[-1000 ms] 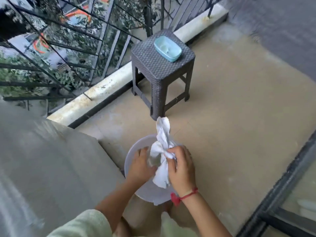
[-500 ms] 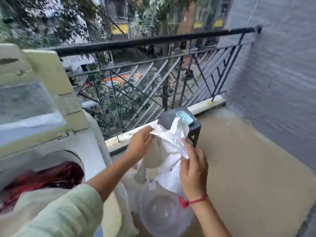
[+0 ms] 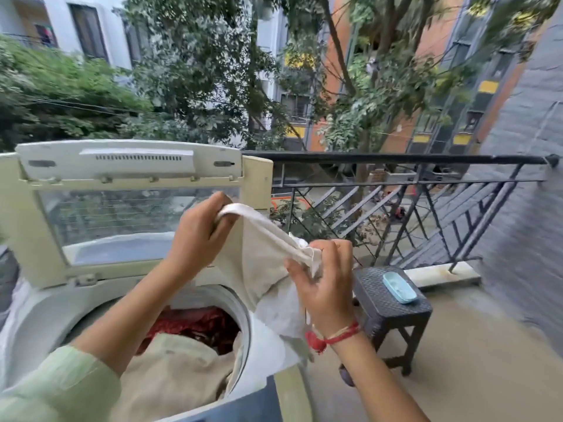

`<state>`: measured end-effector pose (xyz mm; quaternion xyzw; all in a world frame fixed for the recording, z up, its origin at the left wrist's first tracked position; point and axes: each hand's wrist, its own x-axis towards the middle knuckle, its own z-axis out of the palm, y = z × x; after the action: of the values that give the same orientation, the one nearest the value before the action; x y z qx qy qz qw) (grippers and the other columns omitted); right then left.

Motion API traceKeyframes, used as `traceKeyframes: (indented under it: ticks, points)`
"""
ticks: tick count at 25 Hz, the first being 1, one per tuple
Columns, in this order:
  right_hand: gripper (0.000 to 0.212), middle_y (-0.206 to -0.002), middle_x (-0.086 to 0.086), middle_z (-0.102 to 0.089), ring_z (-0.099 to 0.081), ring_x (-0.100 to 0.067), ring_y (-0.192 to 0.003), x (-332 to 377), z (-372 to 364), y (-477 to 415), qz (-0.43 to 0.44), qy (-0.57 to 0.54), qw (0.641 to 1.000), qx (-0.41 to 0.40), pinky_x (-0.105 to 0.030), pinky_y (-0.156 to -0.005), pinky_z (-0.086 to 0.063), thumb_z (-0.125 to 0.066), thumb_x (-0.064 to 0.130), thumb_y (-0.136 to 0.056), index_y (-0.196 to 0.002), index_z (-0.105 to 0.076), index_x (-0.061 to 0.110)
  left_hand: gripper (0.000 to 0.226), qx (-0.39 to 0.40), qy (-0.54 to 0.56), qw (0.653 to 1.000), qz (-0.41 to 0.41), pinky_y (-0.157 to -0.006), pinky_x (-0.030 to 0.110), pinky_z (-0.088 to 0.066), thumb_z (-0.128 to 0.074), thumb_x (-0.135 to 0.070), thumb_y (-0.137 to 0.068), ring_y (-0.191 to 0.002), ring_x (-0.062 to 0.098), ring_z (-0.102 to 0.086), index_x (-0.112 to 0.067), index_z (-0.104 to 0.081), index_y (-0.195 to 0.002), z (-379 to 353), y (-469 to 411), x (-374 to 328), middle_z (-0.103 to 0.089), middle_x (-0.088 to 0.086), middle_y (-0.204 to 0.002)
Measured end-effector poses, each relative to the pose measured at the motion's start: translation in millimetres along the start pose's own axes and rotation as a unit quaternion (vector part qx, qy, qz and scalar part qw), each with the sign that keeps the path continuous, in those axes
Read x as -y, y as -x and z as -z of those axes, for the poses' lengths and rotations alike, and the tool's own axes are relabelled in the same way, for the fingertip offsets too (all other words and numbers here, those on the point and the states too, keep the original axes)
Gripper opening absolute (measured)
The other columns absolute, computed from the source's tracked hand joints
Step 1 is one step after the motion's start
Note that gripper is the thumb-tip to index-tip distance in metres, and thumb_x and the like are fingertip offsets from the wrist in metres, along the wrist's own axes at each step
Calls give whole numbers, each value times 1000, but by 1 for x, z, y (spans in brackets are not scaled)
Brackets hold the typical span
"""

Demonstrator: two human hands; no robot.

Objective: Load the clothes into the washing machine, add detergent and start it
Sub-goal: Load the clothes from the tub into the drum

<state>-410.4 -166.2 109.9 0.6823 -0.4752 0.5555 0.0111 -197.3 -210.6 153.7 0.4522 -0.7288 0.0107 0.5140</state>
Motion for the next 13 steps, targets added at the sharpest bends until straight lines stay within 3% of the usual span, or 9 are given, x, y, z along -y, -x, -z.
traceKeyframes:
  ticks: [3, 5, 7, 8, 10, 11, 12, 13]
  points:
    - [56, -104, 1, -37, -39, -6, -93, 31, -31, -11, 22, -15, 997, 75, -15, -85, -36, -68, 64, -65, -81, -58, 11, 32, -12, -71, 997, -41, -55, 31, -36, -44, -32, -79, -61, 21, -51, -3, -58, -82, 58, 0, 13, -56, 1, -70]
    - [59, -106, -2, -45, -46, -8, -98, 51, -52, -22, 24, -56, 987, 150, -14, -86, -36, -69, 65, -64, -74, -61, 8, 31, -3, -96, 994, -61, -56, 33, -40, -47, -32, -78, -63, 22, -54, -3, -59, -81, 95, 1, 25, -58, 2, -71]
    - [41, -109, -9, -56, -55, -11, -102, 68, -74, -31, 5, -133, 967, 216, -11, -85, -39, -79, 40, -69, -84, -62, 6, 31, 27, -103, 992, -71, -58, 34, -44, -49, -34, -79, -66, 21, -55, -5, -61, -81, 124, 5, 35, -60, 3, -74]
    - [35, -113, -11, -59, -57, -11, -105, 77, -83, -34, -22, -203, 936, 287, -11, -85, -42, -79, 25, -73, -98, -58, 12, 32, 41, -117, 989, -78, -58, 34, -44, -51, -37, -79, -66, 20, -55, -7, -62, -81, 134, 9, 37, -60, 2, -76]
    - [49, -118, -6, -61, -59, -10, -108, 97, -101, -34, -64, -312, 824, 468, -20, -88, -49, -66, 7, -84, -123, -44, 26, 34, 51, -163, 981, -96, -56, 31, -44, -55, -45, -77, -65, 19, -54, -11, -62, -80, 148, 16, 43, -59, 0, -76]
    - [49, -115, -3, -62, -60, -6, -105, 102, -110, -35, -46, -314, 795, 518, -22, -88, -50, -59, 0, -87, -127, -44, 25, 35, 53, -179, 978, -93, -55, 30, -43, -56, -48, -77, -65, 19, -54, -14, -60, -80, 154, 18, 47, -59, -1, -75]
    - [44, -110, -1, -64, -61, -5, -100, 105, -118, -37, -19, -293, 796, 530, -22, -86, -50, -52, -6, -88, -123, -51, 20, 37, 62, -184, 978, -79, -55, 30, -43, -56, -52, -77, -65, 18, -55, -16, -59, -80, 162, 19, 54, -59, -3, -75]
    - [38, -101, -2, -66, -60, -8, -94, 106, -123, -41, 2, -251, 820, 514, -27, -82, -49, -47, -10, -86, -112, -60, 14, 39, 76, -183, 979, -58, -55, 31, -44, -57, -57, -75, -65, 18, -56, -18, -59, -80, 169, 22, 63, -59, -4, -74]
